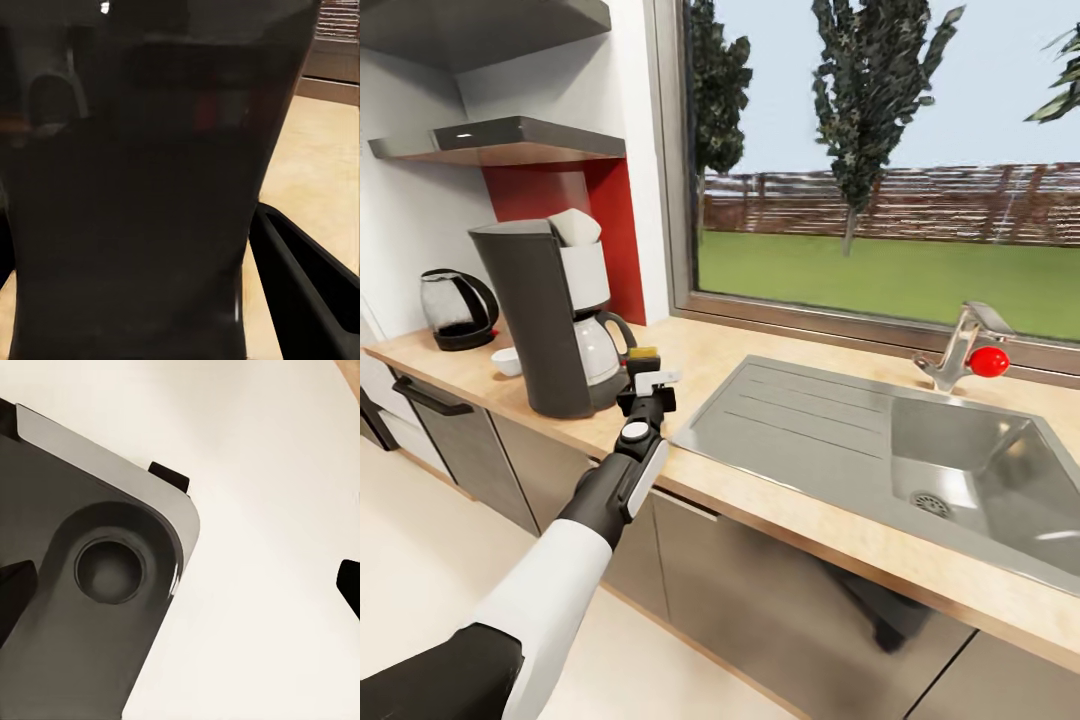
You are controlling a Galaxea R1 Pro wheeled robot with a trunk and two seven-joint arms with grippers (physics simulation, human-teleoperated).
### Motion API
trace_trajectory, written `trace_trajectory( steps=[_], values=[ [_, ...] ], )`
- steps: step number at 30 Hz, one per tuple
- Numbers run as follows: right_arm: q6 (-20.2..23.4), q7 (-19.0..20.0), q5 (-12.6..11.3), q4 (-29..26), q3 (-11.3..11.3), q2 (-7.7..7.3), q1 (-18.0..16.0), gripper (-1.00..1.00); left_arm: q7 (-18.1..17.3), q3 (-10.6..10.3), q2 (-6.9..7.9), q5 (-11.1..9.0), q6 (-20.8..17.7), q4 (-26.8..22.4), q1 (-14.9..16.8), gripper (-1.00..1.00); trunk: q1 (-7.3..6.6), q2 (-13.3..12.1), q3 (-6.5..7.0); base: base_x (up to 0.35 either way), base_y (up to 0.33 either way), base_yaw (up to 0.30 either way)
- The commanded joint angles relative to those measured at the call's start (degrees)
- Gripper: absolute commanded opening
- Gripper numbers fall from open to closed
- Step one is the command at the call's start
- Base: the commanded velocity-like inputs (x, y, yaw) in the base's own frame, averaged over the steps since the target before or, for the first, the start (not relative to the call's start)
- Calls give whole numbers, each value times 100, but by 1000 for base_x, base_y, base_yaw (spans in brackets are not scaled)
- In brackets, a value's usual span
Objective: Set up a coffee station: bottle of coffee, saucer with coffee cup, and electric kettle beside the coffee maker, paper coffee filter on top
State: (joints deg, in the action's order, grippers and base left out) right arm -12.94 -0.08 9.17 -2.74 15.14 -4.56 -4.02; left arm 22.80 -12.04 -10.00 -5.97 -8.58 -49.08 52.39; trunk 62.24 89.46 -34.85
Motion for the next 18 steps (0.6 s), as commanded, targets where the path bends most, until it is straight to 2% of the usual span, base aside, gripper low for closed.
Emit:
trace_trajectory(
  steps=[1, 18],
  values=[
    [-15, -1, 59, 2, -20, -1, -3, 100, 40, -4, 0, -95, -21, 12, 3, -100, 0, 2, -7, 0, 118, 0],
    [-15, -1, 59, 2, -20, -1, -3, 100, 41, 0, 0, -97, -21, 94, 0, -100, 0, 2, -7, -4, 67, 0]
  ],
)
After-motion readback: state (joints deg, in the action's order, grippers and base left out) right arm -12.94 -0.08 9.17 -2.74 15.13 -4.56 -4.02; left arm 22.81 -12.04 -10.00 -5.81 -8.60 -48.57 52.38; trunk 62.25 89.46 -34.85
